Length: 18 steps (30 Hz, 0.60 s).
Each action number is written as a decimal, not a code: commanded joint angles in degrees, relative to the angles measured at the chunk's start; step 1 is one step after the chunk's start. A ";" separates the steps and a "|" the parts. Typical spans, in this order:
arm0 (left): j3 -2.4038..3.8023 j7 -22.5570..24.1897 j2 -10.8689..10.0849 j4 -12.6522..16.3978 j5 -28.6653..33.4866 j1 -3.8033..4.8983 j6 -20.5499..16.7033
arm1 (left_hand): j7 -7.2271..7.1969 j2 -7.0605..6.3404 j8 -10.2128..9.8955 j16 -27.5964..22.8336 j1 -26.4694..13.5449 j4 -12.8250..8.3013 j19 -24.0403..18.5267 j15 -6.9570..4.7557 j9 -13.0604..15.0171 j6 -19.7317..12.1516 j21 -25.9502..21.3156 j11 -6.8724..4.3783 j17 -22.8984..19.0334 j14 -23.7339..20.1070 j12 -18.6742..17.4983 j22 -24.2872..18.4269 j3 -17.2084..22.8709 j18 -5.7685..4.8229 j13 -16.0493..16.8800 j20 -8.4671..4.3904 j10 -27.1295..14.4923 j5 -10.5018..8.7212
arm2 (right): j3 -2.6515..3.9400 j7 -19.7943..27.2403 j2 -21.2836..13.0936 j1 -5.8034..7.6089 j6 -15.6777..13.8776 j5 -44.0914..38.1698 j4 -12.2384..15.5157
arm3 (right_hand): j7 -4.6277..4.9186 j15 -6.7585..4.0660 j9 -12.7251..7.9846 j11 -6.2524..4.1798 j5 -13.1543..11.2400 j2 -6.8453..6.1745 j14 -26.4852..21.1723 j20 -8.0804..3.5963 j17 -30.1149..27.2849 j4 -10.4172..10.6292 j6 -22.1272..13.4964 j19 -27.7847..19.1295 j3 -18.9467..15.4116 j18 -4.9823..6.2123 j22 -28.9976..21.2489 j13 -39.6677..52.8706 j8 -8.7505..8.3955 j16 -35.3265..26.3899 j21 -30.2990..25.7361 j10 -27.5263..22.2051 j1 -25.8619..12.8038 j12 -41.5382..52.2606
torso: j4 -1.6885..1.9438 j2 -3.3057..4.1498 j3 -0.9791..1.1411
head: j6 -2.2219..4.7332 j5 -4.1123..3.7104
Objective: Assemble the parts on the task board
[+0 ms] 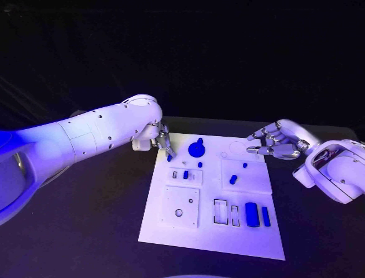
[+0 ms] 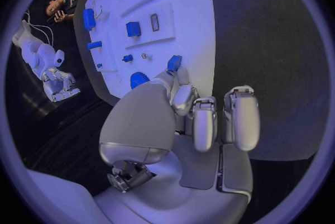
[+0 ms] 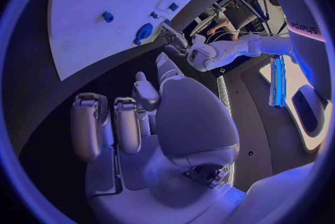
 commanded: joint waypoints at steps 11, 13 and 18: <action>-0.01 0.18 -0.18 -0.05 0.78 0.01 0.34 | 0.48 -3.78 0.55 0.18 -7.95 2.65 2.02 -0.05 -0.24 0.40 0.29 0.12 15.06 6.03 0.09 7.22 -4.34 0.29 -0.19 0.16 0.23 -0.39 | 0.00 0.05 -0.03 -0.05 0.70 -0.17 0.03 | -0.12 -0.34 0.08 -0.21 0.14 0.35 4.93 -0.15 10.93 -0.03 0.29 -0.34 -0.35 0.36 1.56 -0.08 0.28 -0.24 -0.31 -0.26 -0.25 -0.27 | 0.01 -0.03 -0.02 | 0.03 -0.08; -0.01 0.15 -0.23 -0.07 0.80 0.01 0.43 | 0.46 -4.07 0.58 0.18 -8.56 2.62 2.02 -0.07 -0.27 0.38 0.28 0.11 15.06 6.03 0.08 7.23 -5.01 0.30 -0.23 0.17 0.20 -0.36 | 0.00 0.05 -0.04 -0.05 0.69 -0.17 0.02 | -0.12 -0.34 0.08 -0.21 0.14 0.35 4.93 -0.15 10.93 -0.03 0.29 -0.34 -0.35 0.36 1.56 -0.08 0.28 -0.24 -0.31 -0.26 -0.25 -0.27 | 0.01 -0.01 -0.01 | 0.04 -0.09; -0.01 0.09 -0.29 -0.02 0.82 0.01 0.75 | 0.42 -4.44 0.64 0.18 -9.22 2.62 2.04 -0.09 -0.30 0.37 0.31 0.09 15.06 6.03 0.16 7.30 -5.96 0.29 -0.18 0.17 0.22 -0.38 | 0.00 0.04 -0.03 -0.06 0.68 -0.17 0.00 | -0.12 -0.34 0.08 -0.21 0.14 0.35 4.93 -0.15 10.93 -0.03 0.29 -0.34 -0.35 0.36 1.56 -0.08 0.28 -0.24 -0.31 -0.26 -0.25 -0.27 | 0.02 0.00 -0.03 | -0.01 -0.06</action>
